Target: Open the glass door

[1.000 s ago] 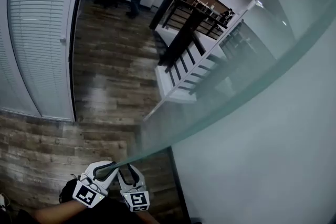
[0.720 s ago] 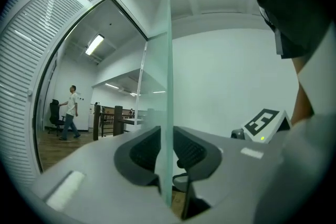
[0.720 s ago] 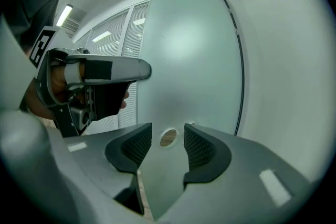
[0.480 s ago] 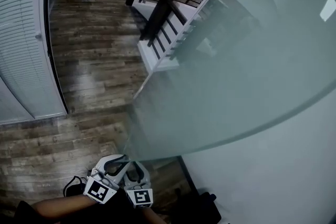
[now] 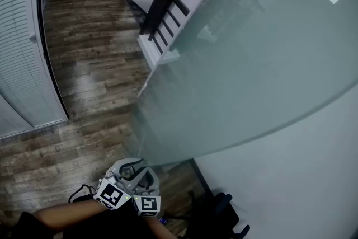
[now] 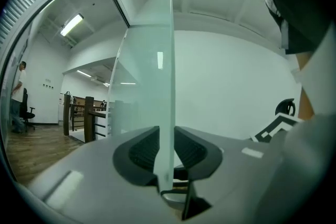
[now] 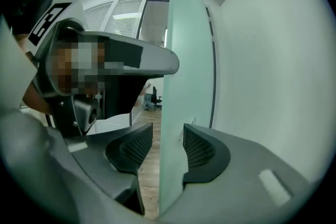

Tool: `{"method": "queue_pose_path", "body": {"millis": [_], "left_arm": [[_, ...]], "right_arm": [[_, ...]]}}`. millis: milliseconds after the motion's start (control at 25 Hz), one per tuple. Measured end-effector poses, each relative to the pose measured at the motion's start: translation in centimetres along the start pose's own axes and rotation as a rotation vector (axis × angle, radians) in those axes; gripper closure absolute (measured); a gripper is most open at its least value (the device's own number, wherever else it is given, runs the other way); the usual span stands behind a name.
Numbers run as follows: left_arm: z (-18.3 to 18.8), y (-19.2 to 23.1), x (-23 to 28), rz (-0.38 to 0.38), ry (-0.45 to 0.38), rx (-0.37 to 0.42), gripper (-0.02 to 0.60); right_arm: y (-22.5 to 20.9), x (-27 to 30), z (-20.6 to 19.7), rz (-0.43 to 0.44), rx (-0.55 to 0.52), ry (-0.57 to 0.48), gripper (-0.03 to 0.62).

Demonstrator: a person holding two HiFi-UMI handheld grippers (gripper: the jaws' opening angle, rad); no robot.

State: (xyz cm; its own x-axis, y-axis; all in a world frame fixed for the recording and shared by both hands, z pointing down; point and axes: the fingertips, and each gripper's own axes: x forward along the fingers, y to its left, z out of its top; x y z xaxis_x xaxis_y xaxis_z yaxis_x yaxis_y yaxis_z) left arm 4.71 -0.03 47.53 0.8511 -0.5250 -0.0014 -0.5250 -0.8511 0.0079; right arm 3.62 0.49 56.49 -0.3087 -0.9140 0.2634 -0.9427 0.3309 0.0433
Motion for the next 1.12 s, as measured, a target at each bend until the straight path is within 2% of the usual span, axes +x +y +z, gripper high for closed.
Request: {"method": "queue_pose_path", "body": {"millis": [160, 480, 560, 800, 1120], "left_arm": [[0.1, -0.4, 0.6, -0.042, -0.001, -0.027, 0.497], [0.3, -1.7, 1.3, -0.16, -0.018, -0.039, 0.486], [0.5, -1.7, 0.8, -0.168, -0.034, -0.042, 0.495], [-0.3, 0.5, -2.0, -0.06, -0.046, -0.082, 0.574], [-2.2, 2.1, -5.4, 0.032, -0.009, -0.155, 0.581]], "right_arm": [[-1.8, 0.0, 0.5, -0.092, 0.009, -0.017, 0.442], [-2.6, 0.3, 0.4, -0.148, 0.057, -0.021, 0.458], [-3.2, 0.4, 0.6, -0.173, 0.064, -0.027, 0.47], [-4.6, -0.3, 0.8, -0.221, 0.075, -0.049, 0.502], [-6.2, -1.4, 0.7, -0.244, 0.104, -0.043, 0.514]]}}
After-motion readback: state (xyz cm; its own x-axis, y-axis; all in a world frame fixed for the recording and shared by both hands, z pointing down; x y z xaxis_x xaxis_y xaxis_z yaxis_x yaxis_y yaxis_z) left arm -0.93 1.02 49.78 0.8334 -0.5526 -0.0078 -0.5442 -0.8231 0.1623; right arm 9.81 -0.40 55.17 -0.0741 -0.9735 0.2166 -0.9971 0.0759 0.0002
